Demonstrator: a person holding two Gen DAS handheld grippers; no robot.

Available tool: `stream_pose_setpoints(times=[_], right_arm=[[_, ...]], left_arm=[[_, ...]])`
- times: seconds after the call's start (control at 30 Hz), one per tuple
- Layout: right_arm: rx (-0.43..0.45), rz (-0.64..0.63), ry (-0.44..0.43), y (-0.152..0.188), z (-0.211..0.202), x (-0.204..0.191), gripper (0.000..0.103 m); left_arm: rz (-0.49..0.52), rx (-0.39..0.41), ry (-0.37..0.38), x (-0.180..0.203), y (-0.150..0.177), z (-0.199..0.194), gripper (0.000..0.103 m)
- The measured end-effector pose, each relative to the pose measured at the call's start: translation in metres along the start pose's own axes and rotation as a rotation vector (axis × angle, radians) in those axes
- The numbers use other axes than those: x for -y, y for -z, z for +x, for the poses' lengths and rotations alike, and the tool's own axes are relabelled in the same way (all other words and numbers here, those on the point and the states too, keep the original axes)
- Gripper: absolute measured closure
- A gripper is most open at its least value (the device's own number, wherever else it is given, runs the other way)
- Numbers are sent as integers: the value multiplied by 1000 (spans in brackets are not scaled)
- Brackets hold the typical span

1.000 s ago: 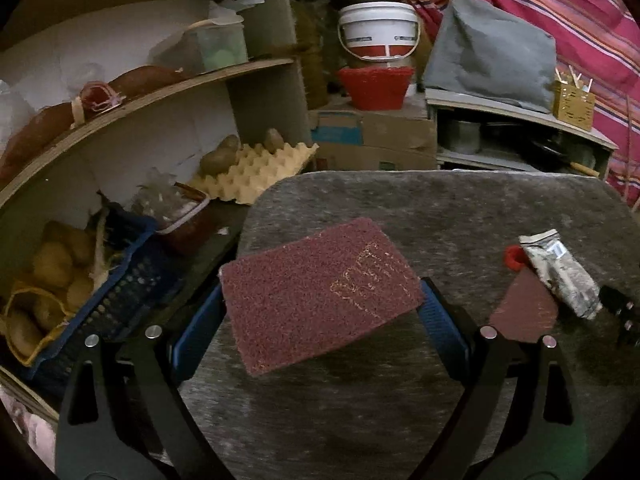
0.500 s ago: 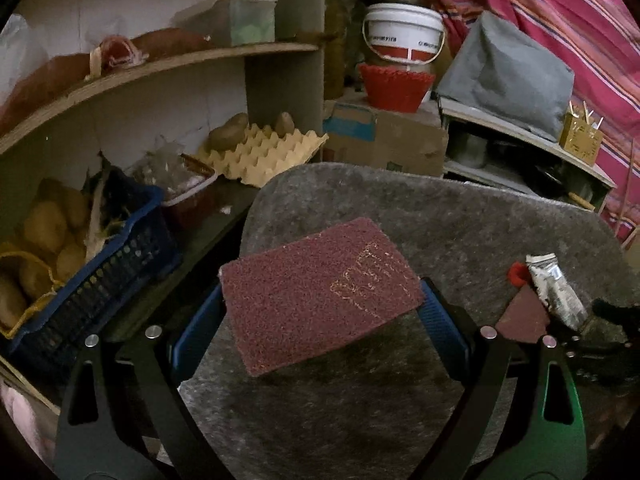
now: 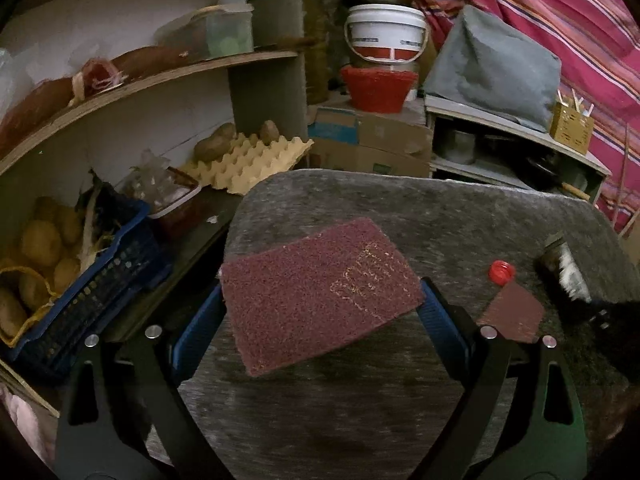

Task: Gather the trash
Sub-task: 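Grasp the white printed snack bag with the right tool while the left tool holds the pad, then carry the pad and white bag over the blue basket and release both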

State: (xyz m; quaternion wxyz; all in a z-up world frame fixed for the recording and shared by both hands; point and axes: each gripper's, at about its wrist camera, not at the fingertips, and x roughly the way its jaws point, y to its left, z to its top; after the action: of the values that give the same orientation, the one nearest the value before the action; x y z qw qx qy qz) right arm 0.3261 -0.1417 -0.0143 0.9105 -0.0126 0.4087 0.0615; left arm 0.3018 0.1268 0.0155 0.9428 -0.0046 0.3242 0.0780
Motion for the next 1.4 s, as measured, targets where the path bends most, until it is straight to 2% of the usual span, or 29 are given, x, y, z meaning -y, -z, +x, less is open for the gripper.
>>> stream_pose_setpoints(times=[0.17, 0.3, 0.43, 0.83, 1.1, 1.4], right_arm=[[59, 23, 19, 3, -36, 39, 95], [98, 55, 44, 10, -63, 74, 96], [130, 111, 72, 27, -93, 117, 96], [210, 328, 194, 96, -174, 256, 96], [164, 367, 335, 142, -194, 318, 96], [124, 445, 327, 182, -205, 375, 96]], left_arm=[[23, 31, 12, 31, -1, -9, 12], [20, 65, 64, 63, -1, -23, 12], [51, 105, 100, 102, 1, -38, 12], [203, 148, 215, 225, 28, -72, 12], [276, 147, 303, 292, 47, -96, 12], [357, 162, 429, 385, 69, -140, 12]])
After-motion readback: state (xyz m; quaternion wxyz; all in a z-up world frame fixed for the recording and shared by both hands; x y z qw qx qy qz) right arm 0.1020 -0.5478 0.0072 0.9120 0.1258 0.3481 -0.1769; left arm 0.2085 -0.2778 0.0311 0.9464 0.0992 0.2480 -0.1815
